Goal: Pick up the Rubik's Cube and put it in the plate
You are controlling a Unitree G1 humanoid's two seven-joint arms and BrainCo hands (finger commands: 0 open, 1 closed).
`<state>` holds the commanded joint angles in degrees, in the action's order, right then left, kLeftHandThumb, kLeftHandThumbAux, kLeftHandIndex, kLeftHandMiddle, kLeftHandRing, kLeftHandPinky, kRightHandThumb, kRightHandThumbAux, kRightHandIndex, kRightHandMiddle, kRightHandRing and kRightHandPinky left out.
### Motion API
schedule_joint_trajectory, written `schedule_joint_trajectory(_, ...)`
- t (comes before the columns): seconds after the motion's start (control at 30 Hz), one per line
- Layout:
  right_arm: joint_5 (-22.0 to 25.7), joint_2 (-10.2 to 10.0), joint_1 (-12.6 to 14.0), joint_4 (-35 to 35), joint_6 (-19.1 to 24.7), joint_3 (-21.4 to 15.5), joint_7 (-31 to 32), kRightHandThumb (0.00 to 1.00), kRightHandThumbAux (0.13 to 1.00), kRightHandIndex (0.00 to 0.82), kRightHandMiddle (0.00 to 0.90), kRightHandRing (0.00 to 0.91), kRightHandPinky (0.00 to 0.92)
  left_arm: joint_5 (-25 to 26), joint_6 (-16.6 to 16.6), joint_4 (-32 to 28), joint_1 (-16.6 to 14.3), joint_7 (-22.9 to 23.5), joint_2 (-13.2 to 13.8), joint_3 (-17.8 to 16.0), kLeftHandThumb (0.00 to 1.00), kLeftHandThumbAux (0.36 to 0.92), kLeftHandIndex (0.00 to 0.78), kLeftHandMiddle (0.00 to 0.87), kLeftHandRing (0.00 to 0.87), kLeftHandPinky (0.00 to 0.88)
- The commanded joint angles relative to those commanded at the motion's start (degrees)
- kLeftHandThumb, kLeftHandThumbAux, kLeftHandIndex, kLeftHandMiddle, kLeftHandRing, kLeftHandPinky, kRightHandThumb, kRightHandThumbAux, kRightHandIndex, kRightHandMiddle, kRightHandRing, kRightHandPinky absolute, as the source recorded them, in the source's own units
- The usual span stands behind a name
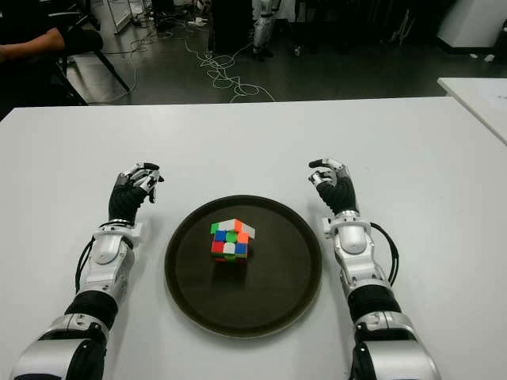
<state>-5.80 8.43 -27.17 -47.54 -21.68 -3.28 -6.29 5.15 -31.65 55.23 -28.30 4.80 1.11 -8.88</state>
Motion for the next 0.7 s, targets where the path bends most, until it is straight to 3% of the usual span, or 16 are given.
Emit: schedule_joint_trajectory(0.7,-2.69,0.50,-0.49,-0.93,-1.05,1.27,-2.39,0.703,0.718,0.426,0.536,0.564,0.589,0.39,0.63,-0.50,0.10,0.49,-0.21,-0.28,0.853,0.657,0.422,0.567,0.762,0.766)
